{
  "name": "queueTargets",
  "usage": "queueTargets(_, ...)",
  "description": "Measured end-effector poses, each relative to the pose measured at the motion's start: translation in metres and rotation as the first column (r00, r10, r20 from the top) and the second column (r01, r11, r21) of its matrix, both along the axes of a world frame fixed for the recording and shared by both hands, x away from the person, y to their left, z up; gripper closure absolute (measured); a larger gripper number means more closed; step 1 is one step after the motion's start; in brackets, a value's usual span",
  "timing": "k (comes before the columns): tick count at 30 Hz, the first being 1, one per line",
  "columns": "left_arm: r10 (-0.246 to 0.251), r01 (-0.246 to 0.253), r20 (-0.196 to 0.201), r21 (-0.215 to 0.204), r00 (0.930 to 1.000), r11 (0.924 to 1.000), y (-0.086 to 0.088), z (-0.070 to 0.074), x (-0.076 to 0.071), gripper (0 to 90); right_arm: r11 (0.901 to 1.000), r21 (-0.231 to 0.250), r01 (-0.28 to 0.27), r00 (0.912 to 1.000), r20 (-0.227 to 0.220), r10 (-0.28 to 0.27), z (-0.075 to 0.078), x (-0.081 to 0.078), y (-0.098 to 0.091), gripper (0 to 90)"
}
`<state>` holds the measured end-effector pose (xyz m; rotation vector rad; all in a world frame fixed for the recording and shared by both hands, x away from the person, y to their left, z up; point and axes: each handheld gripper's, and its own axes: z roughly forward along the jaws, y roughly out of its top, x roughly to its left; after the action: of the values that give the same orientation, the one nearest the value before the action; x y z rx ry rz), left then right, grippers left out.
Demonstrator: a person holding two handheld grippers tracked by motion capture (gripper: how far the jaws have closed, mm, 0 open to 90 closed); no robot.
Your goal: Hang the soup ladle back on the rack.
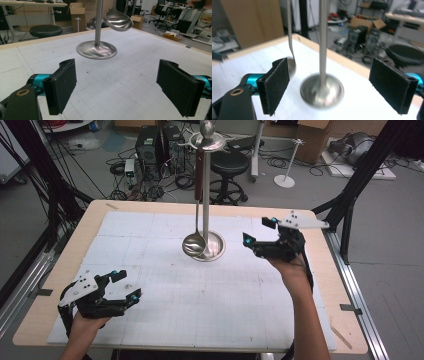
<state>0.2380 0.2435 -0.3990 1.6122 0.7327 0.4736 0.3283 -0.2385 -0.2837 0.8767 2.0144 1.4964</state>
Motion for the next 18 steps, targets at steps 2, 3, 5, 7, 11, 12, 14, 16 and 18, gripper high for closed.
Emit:
queueTargets(2,-0.001,0.001,0.012,-0.010,0.9999,1.0000,0.000,0.000,0.000,16.7,0.9993,-0.018,0.032,0.9994,-0.008,-0.032,-0.014,-0.013,-0.008,15.9)
queueTargets(3,0.004,-0.004,0.023,-0.012,0.9997,0.9999,0.000,0.000,0.000,16.6,0.9986,-0.020,0.049,0.9987,-0.014,-0.050,-0.022,-0.020,-0.012,15.9)
queueTargets(5,0.007,-0.007,0.029,-0.013,0.9996,0.9999,0.001,-0.001,0.000,16.1,0.9968,-0.011,0.080,0.9967,-0.017,-0.080,-0.037,-0.035,-0.021,15.9)
queueTargets(7,0.009,-0.009,0.031,-0.007,0.9995,0.9999,0.001,-0.001,0.000,16.2,0.9937,-0.010,0.111,0.9935,-0.023,-0.111,-0.052,-0.049,-0.029,15.9)
queueTargets(11,0.016,-0.016,0.031,-0.008,0.9994,0.9998,0.001,-0.001,0.000,16.1,0.9851,-0.004,0.172,0.9843,-0.039,-0.172,-0.076,-0.076,-0.041,15.9)
queueTargets(12,0.019,-0.018,0.032,-0.011,0.9993,0.9998,0.001,-0.002,0.000,16.1,0.9833,-0.009,0.182,0.9828,-0.031,-0.182,-0.079,-0.080,-0.043,15.9)
queueTargets(14,0.022,-0.021,0.034,-0.011,0.9992,0.9997,0.000,-0.002,-0.001,16.1,0.9762,-0.010,0.217,0.9758,-0.030,-0.217,-0.087,-0.094,-0.047,15.9)
queueTargets(16,0.023,-0.023,0.036,-0.004,0.9991,0.9997,-0.001,-0.002,-0.001,16.1,0.9719,-0.015,0.235,0.9713,-0.035,-0.235,-0.093,-0.102,-0.049,15.9)
queueTargets(18,0.019,-0.019,0.040,0.000,0.9990,0.9998,-0.002,-0.002,-0.002,16.1,0.9692,-0.015,0.246,0.9683,-0.042,-0.246,-0.095,-0.109,-0.051,15.9)
